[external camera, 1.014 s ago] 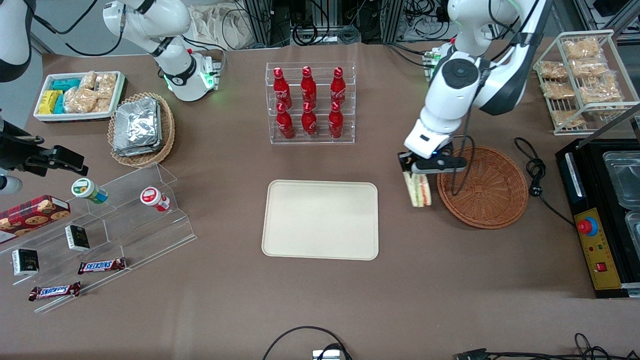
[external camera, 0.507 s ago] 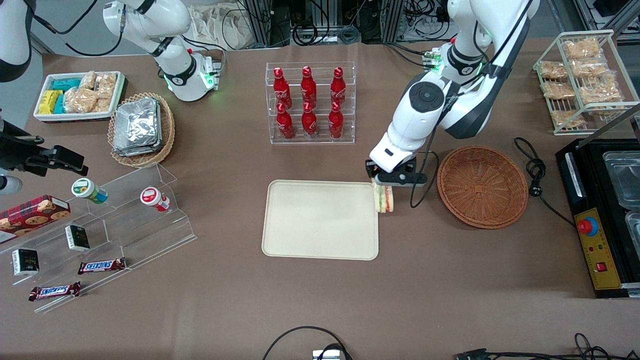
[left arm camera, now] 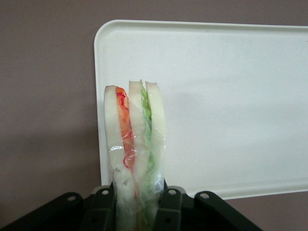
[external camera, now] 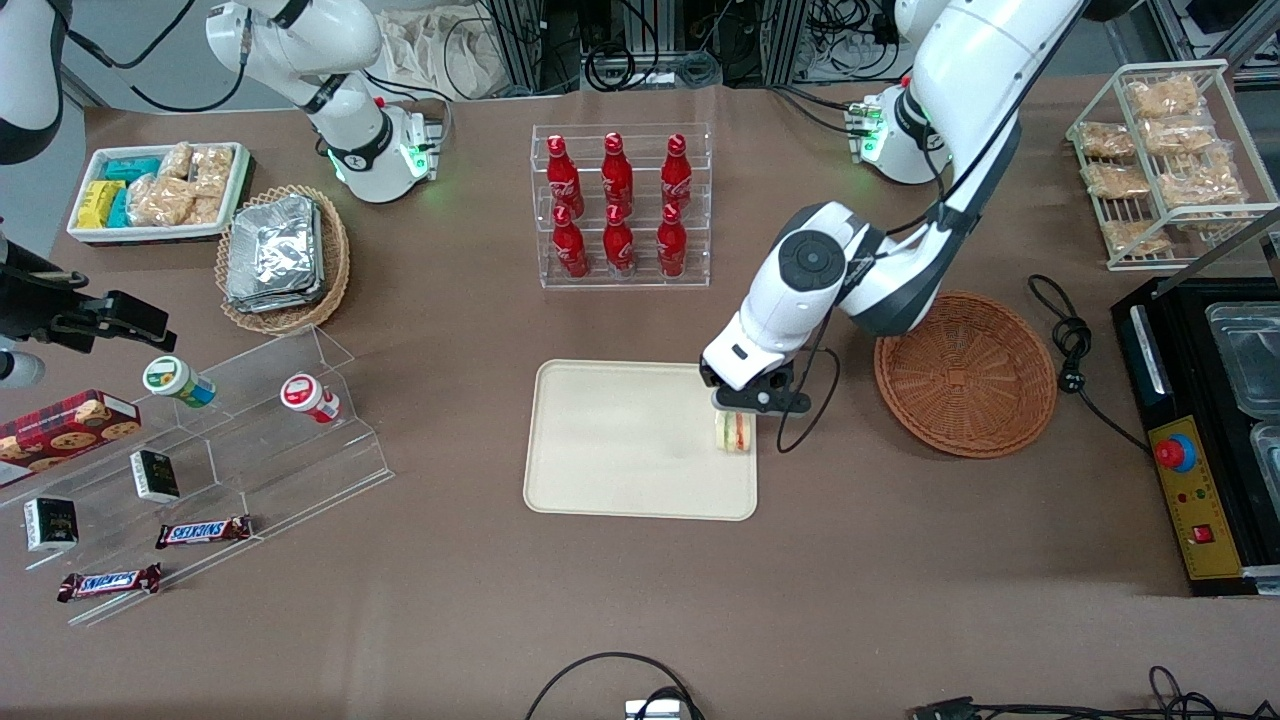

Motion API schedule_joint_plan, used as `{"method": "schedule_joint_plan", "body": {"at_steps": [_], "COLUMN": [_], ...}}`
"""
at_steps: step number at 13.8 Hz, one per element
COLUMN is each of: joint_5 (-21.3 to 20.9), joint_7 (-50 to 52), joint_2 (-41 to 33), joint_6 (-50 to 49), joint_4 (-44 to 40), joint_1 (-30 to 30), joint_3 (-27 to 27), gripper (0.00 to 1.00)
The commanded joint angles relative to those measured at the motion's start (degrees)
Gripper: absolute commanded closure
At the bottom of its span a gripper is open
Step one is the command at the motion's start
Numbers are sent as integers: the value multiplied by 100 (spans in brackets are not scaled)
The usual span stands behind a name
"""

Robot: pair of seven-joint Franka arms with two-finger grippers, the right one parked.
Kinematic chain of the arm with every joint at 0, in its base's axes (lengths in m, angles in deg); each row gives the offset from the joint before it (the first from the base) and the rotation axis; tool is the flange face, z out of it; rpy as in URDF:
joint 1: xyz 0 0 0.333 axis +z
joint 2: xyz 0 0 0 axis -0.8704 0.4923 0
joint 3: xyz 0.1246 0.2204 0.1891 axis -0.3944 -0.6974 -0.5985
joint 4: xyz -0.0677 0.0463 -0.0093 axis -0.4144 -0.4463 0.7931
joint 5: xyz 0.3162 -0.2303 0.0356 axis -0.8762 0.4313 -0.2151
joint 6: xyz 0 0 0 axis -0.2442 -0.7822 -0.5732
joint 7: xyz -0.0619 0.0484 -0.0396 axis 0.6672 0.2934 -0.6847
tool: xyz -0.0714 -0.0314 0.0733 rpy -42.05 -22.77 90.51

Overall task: Place sandwich from basket to tray
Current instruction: 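Carry the held sandwich with the left gripper over the beige tray, then lower the sandwich onto the tray and open the left gripper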

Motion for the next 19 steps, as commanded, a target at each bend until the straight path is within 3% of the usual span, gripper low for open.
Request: {"method": "schedule_joint_plan", "body": {"at_steps": [1,13,15,17,19], "joint_5": [-255,-993,-993,-984,-1002], "joint_7": [240,504,495,547,950], "joint_2": [512,1277,1304,1321,1321], "joint_6": [-75,145,145,145,136], "joint_4": [-563,-898,-898,-933,-1064], "joint_1": [-240,-285,-285,-293,-302], "joint_3": [-49,-67,-67,-67,-67], "gripper": [75,69,55,26,16]}}
